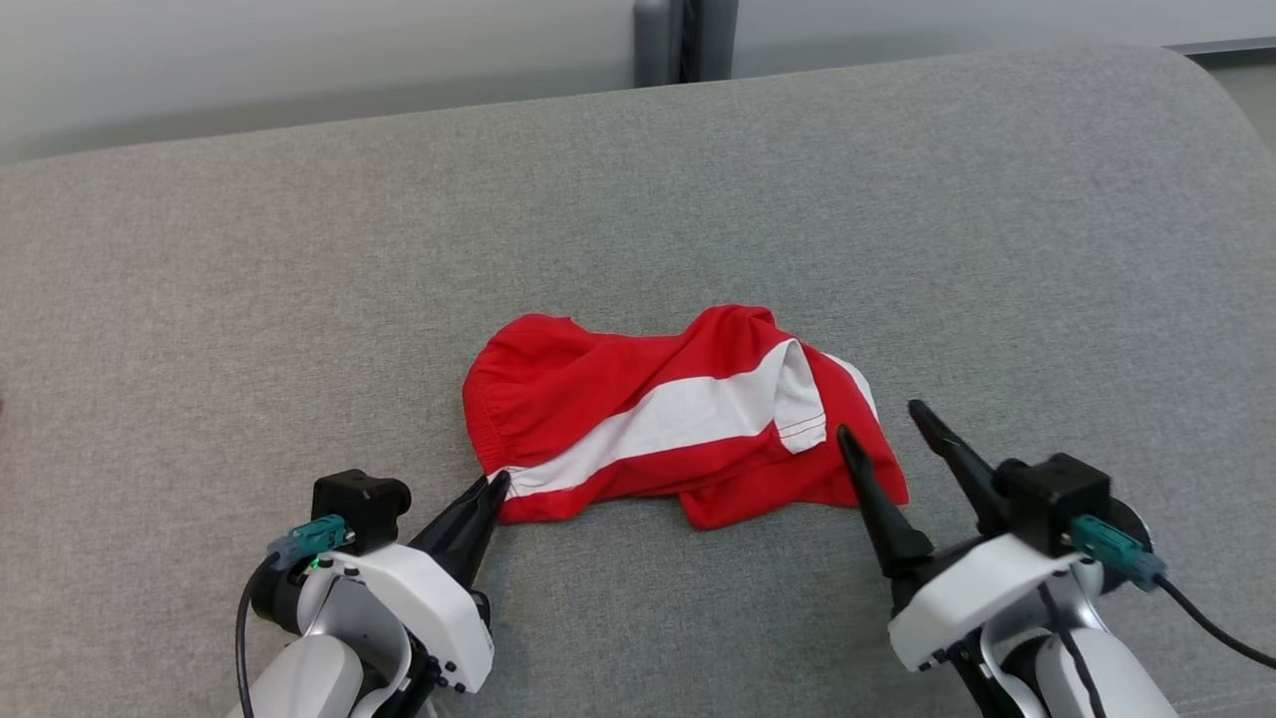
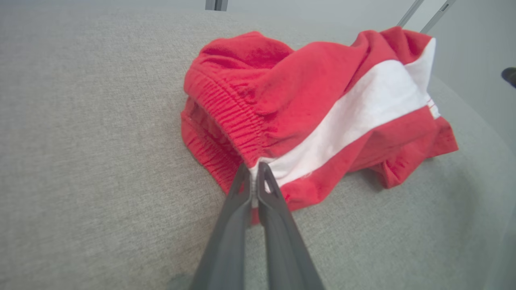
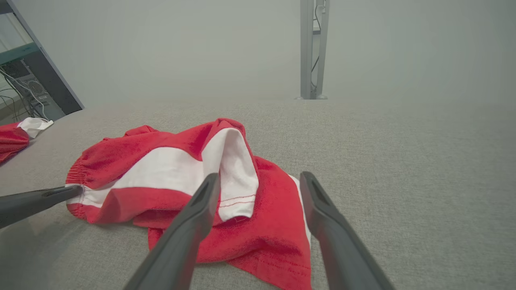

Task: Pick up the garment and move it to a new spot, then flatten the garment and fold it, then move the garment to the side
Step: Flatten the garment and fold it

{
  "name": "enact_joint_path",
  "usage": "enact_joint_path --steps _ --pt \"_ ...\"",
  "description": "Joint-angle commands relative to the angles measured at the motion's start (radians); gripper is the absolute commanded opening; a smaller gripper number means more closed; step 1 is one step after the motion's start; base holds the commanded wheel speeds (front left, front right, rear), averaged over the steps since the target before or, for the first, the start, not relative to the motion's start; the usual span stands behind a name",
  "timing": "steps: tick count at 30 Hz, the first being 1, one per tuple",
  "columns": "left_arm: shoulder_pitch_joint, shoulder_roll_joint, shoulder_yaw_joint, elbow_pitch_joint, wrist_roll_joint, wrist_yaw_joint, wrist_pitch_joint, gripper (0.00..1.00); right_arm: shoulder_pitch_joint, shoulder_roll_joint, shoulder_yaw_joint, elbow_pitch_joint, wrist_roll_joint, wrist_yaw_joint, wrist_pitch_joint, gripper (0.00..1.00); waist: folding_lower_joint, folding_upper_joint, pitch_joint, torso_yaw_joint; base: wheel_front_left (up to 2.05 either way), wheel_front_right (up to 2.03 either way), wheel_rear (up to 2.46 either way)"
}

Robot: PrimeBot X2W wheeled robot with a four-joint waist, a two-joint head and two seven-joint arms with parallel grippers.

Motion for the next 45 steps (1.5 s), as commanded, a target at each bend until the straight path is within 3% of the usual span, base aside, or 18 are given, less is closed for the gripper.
enact_joint_path --steps 1,9,10,11,12,13,18,23,33,45 --pt "-0.016 0.002 -0.001 0.001 -0.003 -0.003 -0.004 0.00 -0.028 -0.012 0.016 0.023 0.006 0.000 0.006 1.00 0.0000 0.0000 0.004 0.006 0.00 0.00 0.00" --pt "-0.037 0.000 -0.006 -0.002 0.007 -0.006 -0.017 0.00 -0.142 -0.034 0.113 0.194 0.019 0.000 0.016 1.00 0.0000 0.0000 0.025 0.027 0.00 0.00 0.00" --pt "-0.040 0.000 -0.007 -0.002 0.010 -0.005 -0.020 0.00 -0.156 -0.038 0.124 0.218 0.016 0.000 0.013 0.91 0.0000 0.0000 0.028 0.031 0.00 0.00 0.00" --pt "-0.044 -0.001 -0.007 -0.003 0.010 -0.006 -0.022 0.00 -0.171 -0.037 0.129 0.238 0.024 0.000 0.005 0.45 0.0000 0.0000 0.030 0.036 0.00 0.00 0.00" --pt "-0.047 -0.002 -0.008 -0.003 0.010 -0.006 -0.028 0.00 -0.183 -0.037 0.134 0.256 0.031 0.000 0.001 0.27 0.0000 0.0000 0.032 0.039 0.00 0.00 0.00" --pt "-0.050 -0.002 -0.006 -0.005 0.010 -0.005 -0.034 0.00 -0.192 -0.039 0.138 0.270 0.034 0.000 -0.008 0.00 0.0000 0.0000 0.034 0.042 0.00 0.00 0.00" --pt "-0.054 0.002 0.010 -0.023 0.013 0.006 -0.073 0.00 -0.217 -0.052 0.139 0.297 0.063 0.000 -0.038 0.00 0.0000 0.0000 0.039 0.049 0.00 0.00 0.00" --pt "-0.065 0.022 0.049 -0.096 0.021 0.033 -0.128 0.00 -0.222 -0.073 0.103 0.226 0.067 0.000 -0.084 0.00 0.0000 0.0000 0.037 0.046 0.00 0.00 0.00" --pt "-0.116 0.140 0.171 -0.430 0.061 0.119 -0.139 0.00 -0.230 -0.118 -0.033 -0.121 0.009 0.000 -0.054 0.00 0.0000 0.0000 -0.012 0.052 0.00 0.00 0.00" --pt "-0.206 0.247 0.278 -0.730 0.084 0.183 -0.048 0.00 -0.285 -0.136 -0.174 -0.477 -0.060 0.000 0.072 0.00 0.0000 0.0000 -0.042 0.067 0.00 0.00 0.00"
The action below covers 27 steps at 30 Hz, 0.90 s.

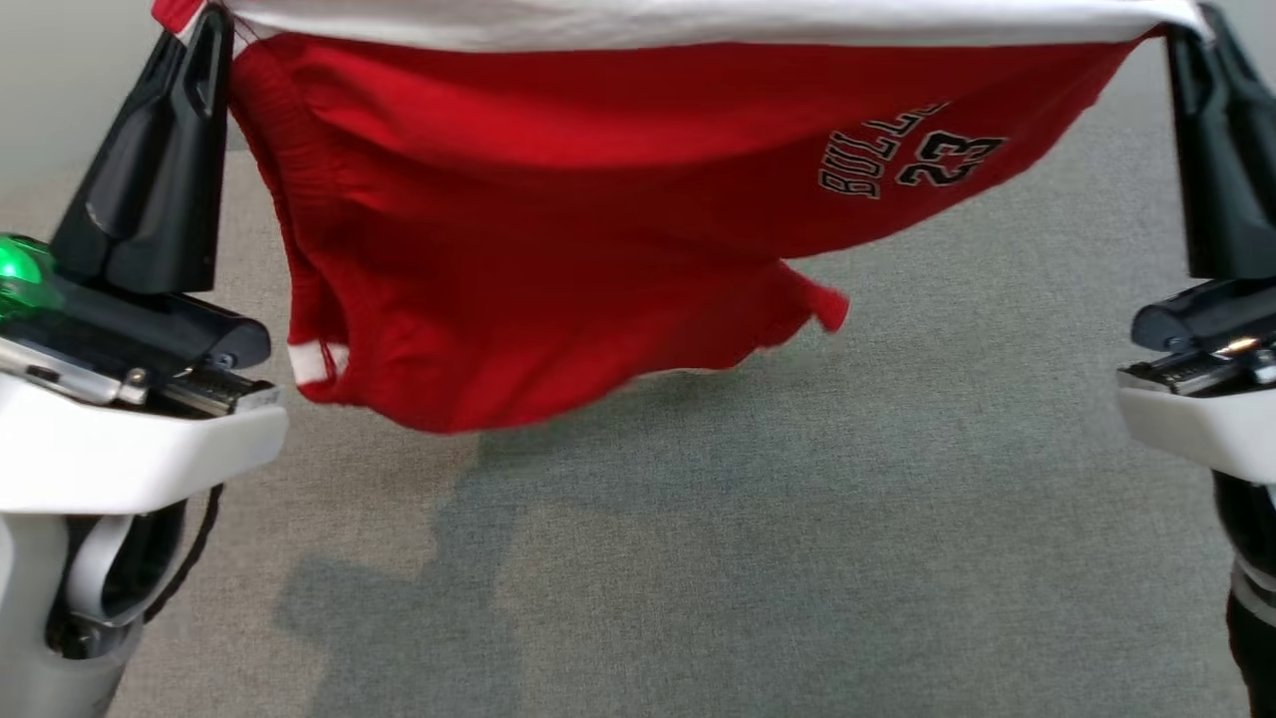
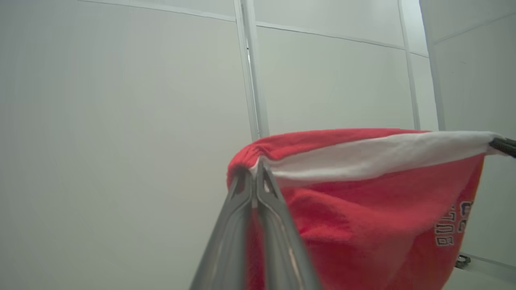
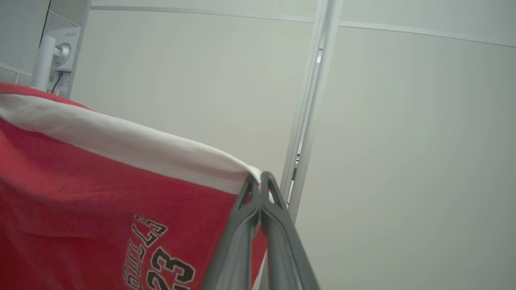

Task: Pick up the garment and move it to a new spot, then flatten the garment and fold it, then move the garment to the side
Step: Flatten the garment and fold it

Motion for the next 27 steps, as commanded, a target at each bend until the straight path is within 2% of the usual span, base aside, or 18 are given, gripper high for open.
enact_joint_path --steps 1,8,14,19,27 --pt "-0.018 0.016 0.014 -0.029 0.004 0.011 0.015 0.00 -0.006 0.003 -0.019 -0.040 -0.013 0.000 0.022 0.00 0.0000 0.0000 0.002 0.002 0.00 0.00 0.00" --pt "-0.020 0.024 0.023 -0.067 -0.002 0.018 0.026 0.00 0.006 0.019 -0.038 -0.076 0.000 0.000 0.054 0.00 0.0000 0.0000 0.014 0.003 0.00 0.00 0.00" --pt "-0.056 0.017 0.001 0.006 -0.027 -0.021 0.026 0.00 -0.037 0.027 -0.030 0.026 0.042 0.000 0.054 0.00 0.0000 0.0000 0.053 0.001 0.00 0.00 0.00" --pt "-0.171 -0.004 -0.021 0.199 -0.051 -0.088 0.002 0.00 -0.158 0.022 -0.012 0.206 0.083 0.000 0.026 0.00 0.0000 0.0000 0.115 0.003 0.00 0.00 0.00" --pt "-0.512 -0.078 -0.083 0.594 -0.041 -0.203 -0.039 0.00 -0.511 0.028 0.014 0.539 0.116 0.000 -0.045 0.00 0.0000 0.0000 0.242 0.026 0.00 0.00 0.00"
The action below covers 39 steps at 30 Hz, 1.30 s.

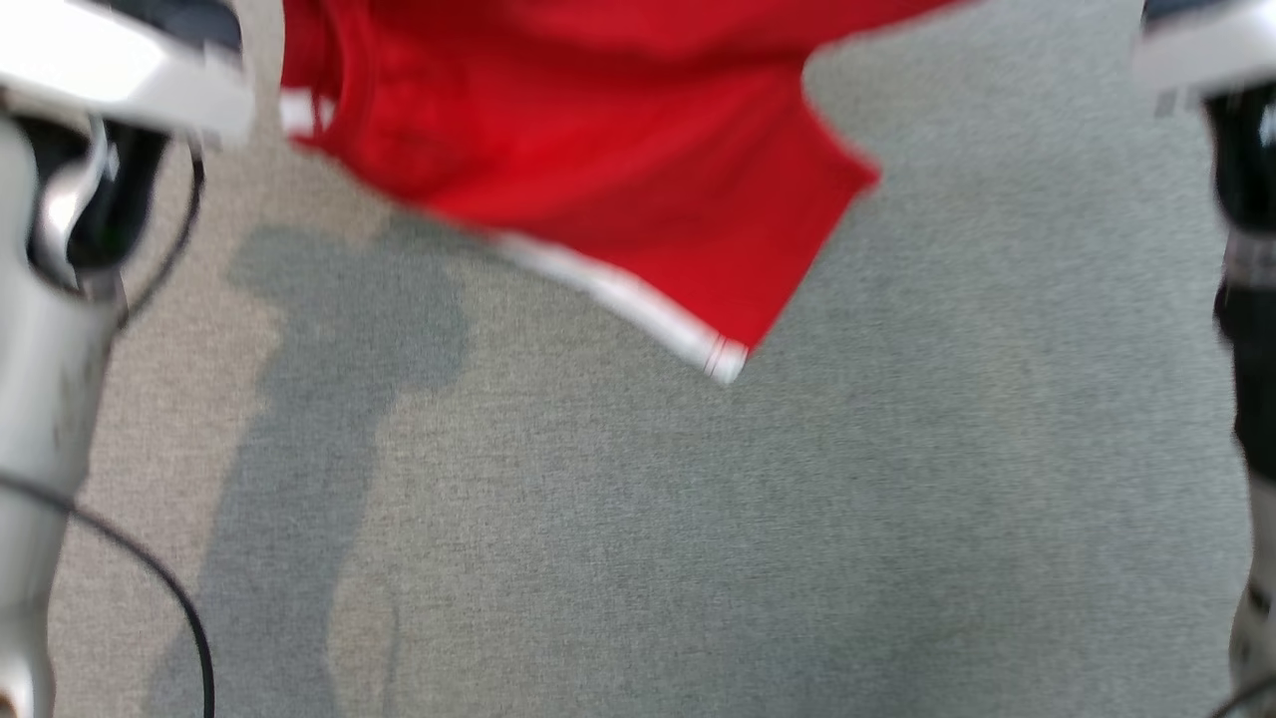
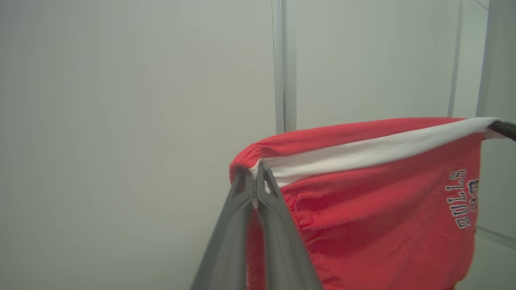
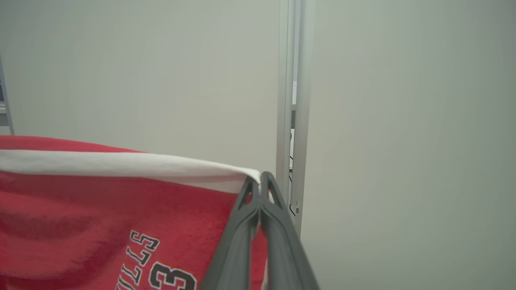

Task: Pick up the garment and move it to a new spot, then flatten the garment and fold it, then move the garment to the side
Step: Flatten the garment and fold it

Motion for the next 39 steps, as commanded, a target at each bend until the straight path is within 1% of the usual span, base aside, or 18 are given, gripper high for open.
enact_joint_path --steps 1,6,10,14,17,19,22,23,27,31,33,36,39 --pt "-0.073 -0.006 -0.003 0.068 0.003 -0.012 -0.008 0.00 -0.072 -0.001 0.003 0.054 0.000 -0.001 -0.021 0.00 0.0000 0.0000 0.049 0.015 0.00 0.00 0.00" --pt "-0.281 -0.052 -0.033 0.316 0.003 -0.039 -0.039 0.00 -0.311 0.020 -0.010 0.275 -0.013 -0.001 -0.116 0.00 0.0000 0.0000 0.086 0.022 0.00 0.00 0.00" --pt "-0.393 -0.082 -0.070 0.489 0.001 -0.050 -0.057 0.00 -0.439 0.041 -0.011 0.457 -0.032 -0.002 -0.196 0.00 0.0000 0.0000 0.086 0.024 0.00 0.00 0.00" --pt "-0.447 -0.114 -0.118 0.632 -0.009 -0.053 -0.052 0.00 -0.506 0.063 0.006 0.612 -0.037 -0.002 -0.233 0.00 0.0000 0.0000 0.090 0.025 0.00 0.00 0.00" --pt "-0.477 -0.129 -0.148 0.682 -0.038 -0.055 -0.060 0.00 -0.537 0.075 0.041 0.691 -0.033 -0.001 -0.247 0.00 0.0000 0.0000 0.110 0.021 0.00 0.00 0.00" --pt "-0.465 -0.139 -0.175 0.694 -0.062 -0.055 -0.071 0.00 -0.532 0.080 0.084 0.720 -0.027 -0.001 -0.253 0.00 0.0000 0.0000 0.125 0.023 0.00 0.00 0.00" --pt "-0.419 -0.127 -0.233 0.681 -0.088 -0.055 -0.084 0.00 -0.484 0.081 0.149 0.713 0.000 0.000 -0.267 0.00 0.0000 0.0000 0.150 0.026 0.00 0.00 0.00" --pt "-0.419 -0.127 -0.233 0.681 -0.088 -0.055 -0.084 0.00 -0.484 0.081 0.149 0.713 0.000 0.000 -0.267 0.00 0.0000 0.0000 0.150 0.026 0.00 0.00 0.00" --pt "-0.311 -0.107 -0.274 0.630 -0.124 -0.055 -0.139 0.00 -0.351 0.048 0.226 0.649 0.056 0.000 -0.278 0.00 0.0000 0.0000 0.148 0.031 0.00 0.00 0.00" --pt "-0.137 -0.092 -0.288 0.556 -0.151 -0.056 -0.168 0.00 -0.125 0.013 0.252 0.523 0.120 0.000 -0.279 0.00 0.0000 0.0000 0.125 0.036 0.00 0.00 0.00" --pt "-0.049 -0.081 -0.287 0.503 -0.151 -0.055 -0.175 0.00 -0.009 -0.004 0.237 0.444 0.151 0.000 -0.279 0.00 0.0000 0.0000 0.111 0.037 0.00 0.00 0.00" --pt "0.099 -0.067 -0.288 0.406 -0.148 -0.036 -0.180 0.00 0.168 -0.016 0.224 0.348 0.188 0.000 -0.279 0.00 0.0000 0.0000 0.085 0.035 0.00 0.00 0.00" --pt "0.235 -0.039 -0.273 0.292 -0.154 0.000 -0.181 0.00 0.331 -0.019 0.196 0.262 0.228 0.000 -0.271 0.00 0.0000 0.0000 0.057 0.033 0.00 0.00 0.00"
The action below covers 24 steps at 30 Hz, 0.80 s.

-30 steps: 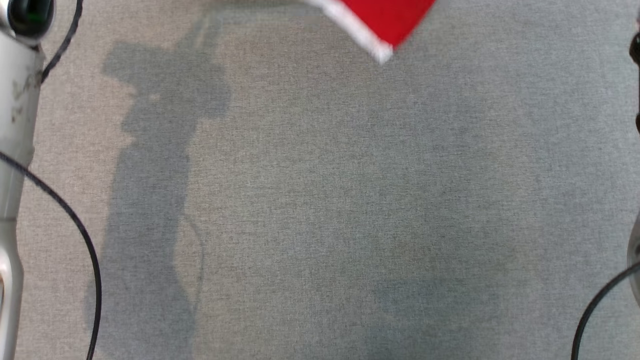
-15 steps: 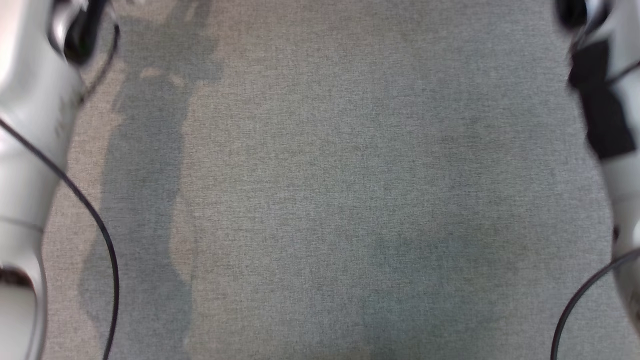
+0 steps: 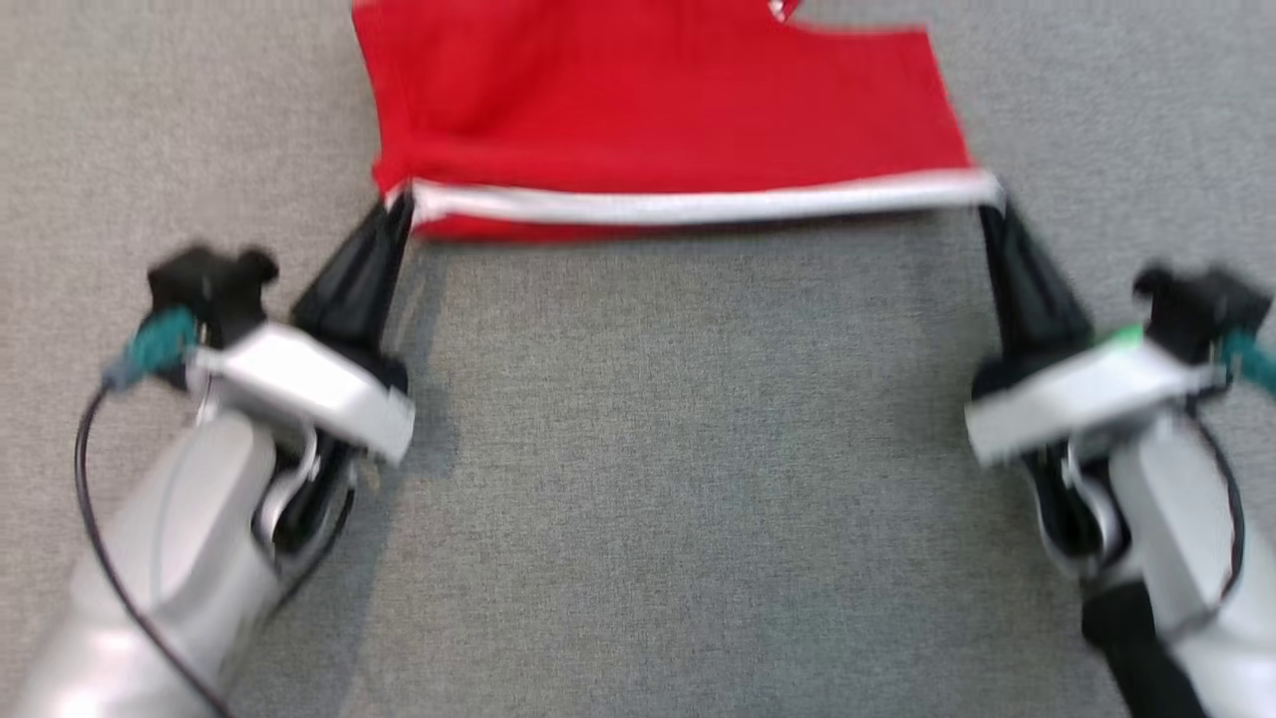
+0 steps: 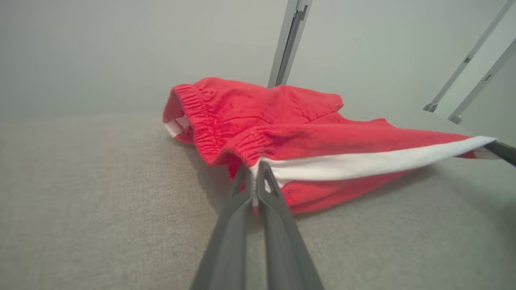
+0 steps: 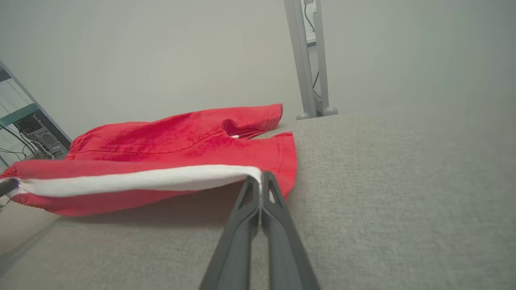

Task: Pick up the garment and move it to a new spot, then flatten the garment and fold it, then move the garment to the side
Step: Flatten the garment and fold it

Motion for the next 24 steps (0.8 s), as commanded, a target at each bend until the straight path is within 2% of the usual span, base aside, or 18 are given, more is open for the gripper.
enact_joint_path --steps 1,5,6,11,16,17,18,24 --pt "0.029 0.021 0.016 -0.033 -0.004 0.018 -0.006 0.00 0.047 -0.008 -0.007 -0.025 0.007 0.000 0.013 0.00 -0.0001 0.0000 -0.024 -0.003 0.00 0.00 0.00" --pt "0.205 0.080 0.034 -0.205 -0.017 0.084 0.000 0.00 0.246 0.001 -0.052 -0.166 0.032 0.000 0.090 0.00 -0.0001 0.0000 -0.078 -0.009 0.00 0.00 0.00" --pt "0.276 0.115 0.031 -0.291 -0.022 0.120 0.034 0.00 0.335 0.004 -0.066 -0.262 0.033 0.000 0.127 0.00 -0.0001 0.0000 -0.102 -0.009 0.00 0.00 0.00" --pt "0.432 0.201 0.046 -0.497 -0.047 0.225 0.112 0.00 0.547 0.028 -0.121 -0.464 -0.010 0.000 0.241 0.00 -0.0001 0.0000 -0.159 -0.012 0.00 0.00 0.00" --pt "0.569 0.273 0.072 -0.677 -0.072 0.333 0.171 0.00 0.713 0.070 -0.166 -0.632 -0.052 0.000 0.367 0.00 -0.0001 0.0000 -0.200 -0.016 0.00 0.00 0.00" --pt "0.569 0.273 0.072 -0.677 -0.072 0.333 0.171 0.00 0.713 0.070 -0.166 -0.632 -0.052 0.000 0.367 0.00 -0.0001 0.0000 -0.200 -0.016 0.00 0.00 0.00" --pt "0.619 0.295 0.080 -0.740 -0.086 0.367 0.192 0.00 0.766 0.081 -0.177 -0.693 -0.067 0.000 0.419 0.00 -0.0001 0.0000 -0.213 -0.019 0.00 0.00 0.00" --pt "0.741 0.366 0.104 -0.887 -0.112 0.462 0.249 0.00 0.877 0.106 -0.222 -0.839 -0.086 0.000 0.580 0.00 -0.0001 0.0000 -0.238 -0.029 0.00 0.00 0.00"
